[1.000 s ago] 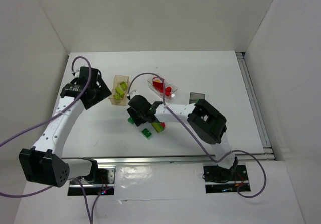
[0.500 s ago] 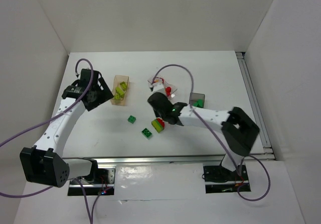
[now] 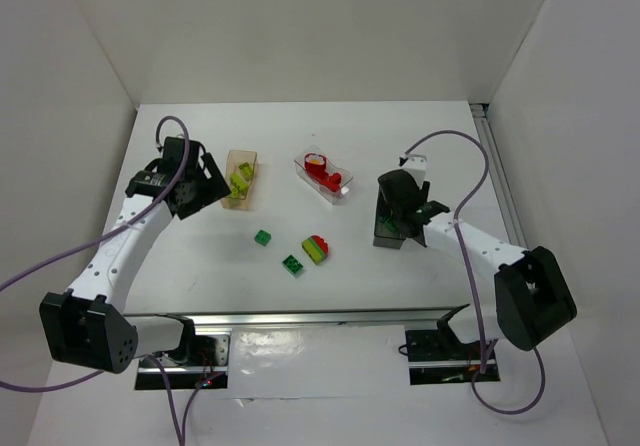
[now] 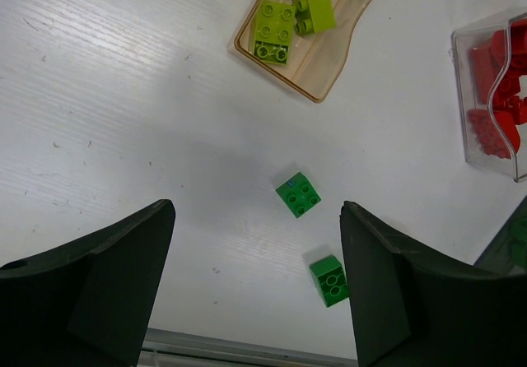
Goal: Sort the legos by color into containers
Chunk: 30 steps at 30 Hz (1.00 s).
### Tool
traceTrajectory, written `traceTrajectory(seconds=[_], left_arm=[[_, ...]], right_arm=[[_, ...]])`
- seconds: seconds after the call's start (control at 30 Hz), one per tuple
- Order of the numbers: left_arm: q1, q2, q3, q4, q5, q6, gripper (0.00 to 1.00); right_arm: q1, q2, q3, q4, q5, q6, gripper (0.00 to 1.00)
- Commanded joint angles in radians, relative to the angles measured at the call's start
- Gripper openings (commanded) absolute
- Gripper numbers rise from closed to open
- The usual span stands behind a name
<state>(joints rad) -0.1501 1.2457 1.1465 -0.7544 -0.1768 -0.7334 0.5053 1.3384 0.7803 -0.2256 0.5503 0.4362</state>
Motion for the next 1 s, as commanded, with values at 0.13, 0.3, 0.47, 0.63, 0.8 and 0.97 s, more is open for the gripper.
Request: traceTrajectory(seconds=[0.13,0.3,0.47,0.63,0.8,0.97], left_arm=[[-0.014,0.001,0.007,0.018,0.011,0.014,0.89],[-0.014,0.011,0.018,0.018,-0.019,0.005,0.89],[-0.014,0.011,0.048,-0.006,-0.069,0.005,0.89],[0.006,-0.023,0.058,-0.040,-0.124,-0.026,0.89],[0.036,-0.046,0.058,-0.040,-0.124,-0.017,0.89],[0.046,-0.046,0.047,-0.040,-0.106,-0.008,0.89]], right_arm=[[0.038,-0.018,0.112,-0.018,0.010,-0.016,0.80],[0.222,-0.038,0.165,0.005,-0.074,-0.043,0.64],[0.377,0.141,0.267,0.032,-0.243,-0.074,0.64],[0.515,0.401,0.401,0.023,-0.323,-0.166,0.86],[0.550,0.565,0.513,0.063,-0.388,-0.229,0.89],[0.550,0.699,0.634,0.052,-0.359,-0.266,0.89]])
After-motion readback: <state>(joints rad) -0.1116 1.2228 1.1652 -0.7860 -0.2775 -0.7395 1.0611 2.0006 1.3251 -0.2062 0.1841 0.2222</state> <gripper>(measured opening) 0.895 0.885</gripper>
